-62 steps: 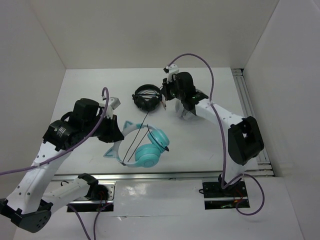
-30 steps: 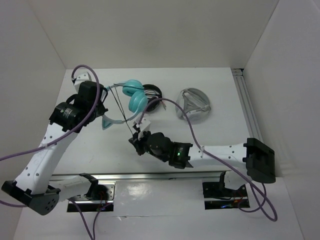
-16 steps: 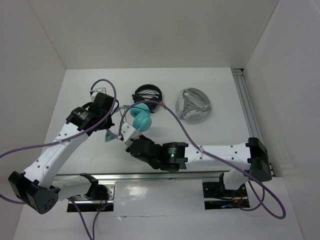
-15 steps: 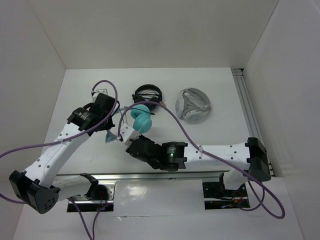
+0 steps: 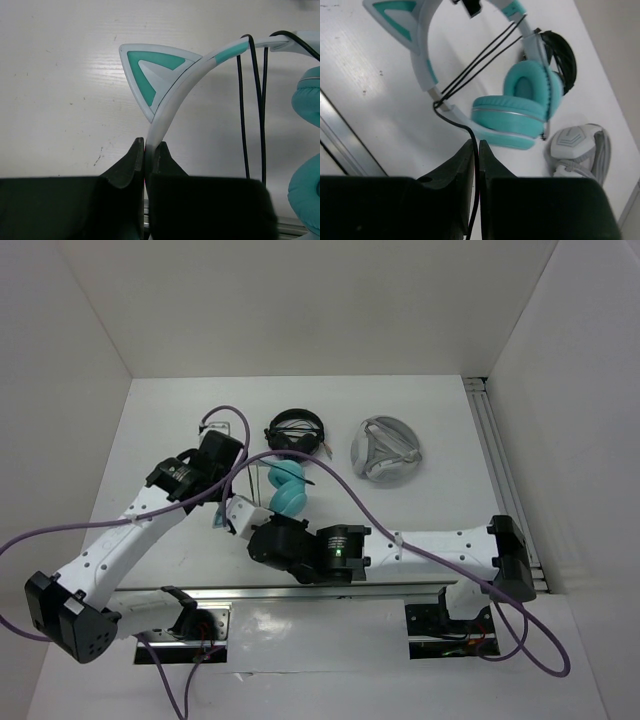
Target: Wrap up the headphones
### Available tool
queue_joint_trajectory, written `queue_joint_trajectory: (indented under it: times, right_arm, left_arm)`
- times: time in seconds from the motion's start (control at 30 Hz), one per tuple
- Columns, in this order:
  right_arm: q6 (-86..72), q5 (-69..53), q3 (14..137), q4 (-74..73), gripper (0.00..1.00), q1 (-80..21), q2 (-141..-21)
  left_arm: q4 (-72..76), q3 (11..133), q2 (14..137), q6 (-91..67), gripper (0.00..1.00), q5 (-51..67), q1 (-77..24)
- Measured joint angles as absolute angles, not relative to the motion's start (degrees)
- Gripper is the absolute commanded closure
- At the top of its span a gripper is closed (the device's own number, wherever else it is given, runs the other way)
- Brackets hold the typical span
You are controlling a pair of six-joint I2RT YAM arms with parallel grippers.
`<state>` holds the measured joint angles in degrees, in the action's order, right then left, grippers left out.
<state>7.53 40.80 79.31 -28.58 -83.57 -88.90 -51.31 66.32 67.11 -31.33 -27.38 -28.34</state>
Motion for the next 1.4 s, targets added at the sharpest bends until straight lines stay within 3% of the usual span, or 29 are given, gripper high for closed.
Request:
queue_joint_trajectory:
  times: [0.5, 0.87, 1.4]
  right_arm:
    - [12.58, 45.32, 73.95, -19.9, 0.84, -79.35, -88.86]
    - [16.84, 39.81, 71.66, -15.84, 0.76, -72.42, -88.86]
    - [22.46, 31.24, 70.61, -15.44, 0.75, -66.04, -88.9]
  left_arm:
    - [-51.27, 64.2, 67.66, -29.54, 1.0, -25.39, -30.5]
    - [-48.18, 61.69, 67.02, -28.36, 1.0, -19.79, -32.32]
    - [-48.03, 61.69, 67.35, -25.39, 1.0, -16.78, -33.56]
